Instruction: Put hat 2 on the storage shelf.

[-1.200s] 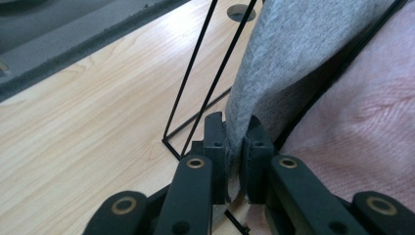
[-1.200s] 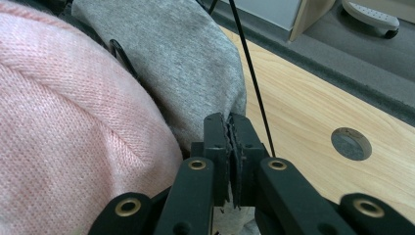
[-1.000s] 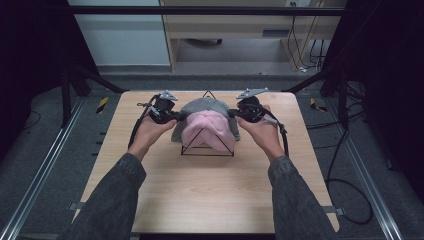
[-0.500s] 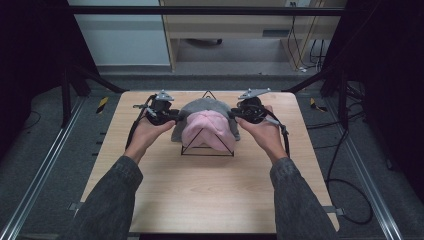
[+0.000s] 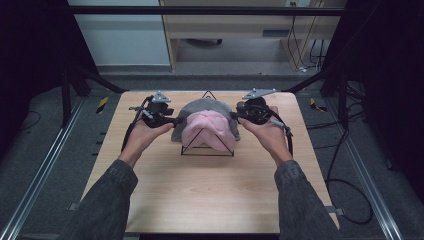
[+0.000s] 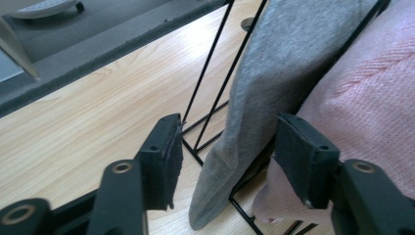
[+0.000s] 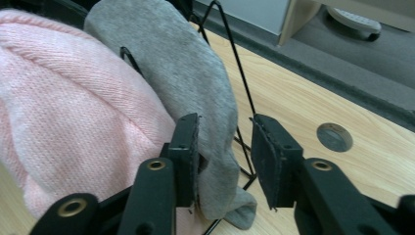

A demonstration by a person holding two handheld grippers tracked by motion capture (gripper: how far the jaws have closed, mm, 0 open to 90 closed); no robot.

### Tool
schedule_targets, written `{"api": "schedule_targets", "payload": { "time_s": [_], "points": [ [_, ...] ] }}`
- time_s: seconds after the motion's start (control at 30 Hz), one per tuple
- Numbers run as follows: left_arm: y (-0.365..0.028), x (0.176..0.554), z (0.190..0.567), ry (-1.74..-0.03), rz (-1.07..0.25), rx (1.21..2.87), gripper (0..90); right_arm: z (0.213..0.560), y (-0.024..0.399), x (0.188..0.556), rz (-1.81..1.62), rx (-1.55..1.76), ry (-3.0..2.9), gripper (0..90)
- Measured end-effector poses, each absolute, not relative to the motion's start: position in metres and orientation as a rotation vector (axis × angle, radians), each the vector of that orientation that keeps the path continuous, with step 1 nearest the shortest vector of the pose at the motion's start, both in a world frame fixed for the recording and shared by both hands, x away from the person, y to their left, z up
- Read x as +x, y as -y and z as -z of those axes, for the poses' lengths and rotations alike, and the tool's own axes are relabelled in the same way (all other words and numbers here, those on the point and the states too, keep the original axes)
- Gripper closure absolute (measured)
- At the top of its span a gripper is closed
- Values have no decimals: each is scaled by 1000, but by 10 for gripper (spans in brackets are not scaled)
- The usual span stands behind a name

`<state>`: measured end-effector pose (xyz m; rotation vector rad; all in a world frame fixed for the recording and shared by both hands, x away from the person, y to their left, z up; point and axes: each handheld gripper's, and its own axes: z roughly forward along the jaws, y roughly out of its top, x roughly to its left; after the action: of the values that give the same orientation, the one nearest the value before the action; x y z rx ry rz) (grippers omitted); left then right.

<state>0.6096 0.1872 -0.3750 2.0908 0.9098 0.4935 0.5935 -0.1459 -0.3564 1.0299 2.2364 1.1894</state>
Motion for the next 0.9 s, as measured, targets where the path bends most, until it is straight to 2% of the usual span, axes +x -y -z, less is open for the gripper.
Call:
{"api": "schedule_targets", "payload": {
  "time_s": [0.13, 0.2, 0.4, 0.53, 0.67, 0.9],
  "points": [
    [-190, 609, 373, -906, -499, 2085, 377, 356, 149, 594, -1182, 1044, -2221, 545],
    [-190, 609, 373, -911, -498, 2085, 326, 356, 150, 594, -1175, 1046, -2216, 497],
    [-197, 607, 374, -933, -476, 2085, 161, 360, 152, 592, -1149, 1064, -2179, 292],
    [-203, 603, 372, -939, -464, 2087, 101, 358, 155, 590, -1165, 1097, -2148, 184],
    [-208, 593, 368, -919, -464, 2082, 79, 354, 158, 584, -1192, 1114, -2116, 116],
    [-215, 570, 363, -870, -474, 2115, 60, 347, 171, 559, -1248, 1102, -2053, 73]
  ]
}}
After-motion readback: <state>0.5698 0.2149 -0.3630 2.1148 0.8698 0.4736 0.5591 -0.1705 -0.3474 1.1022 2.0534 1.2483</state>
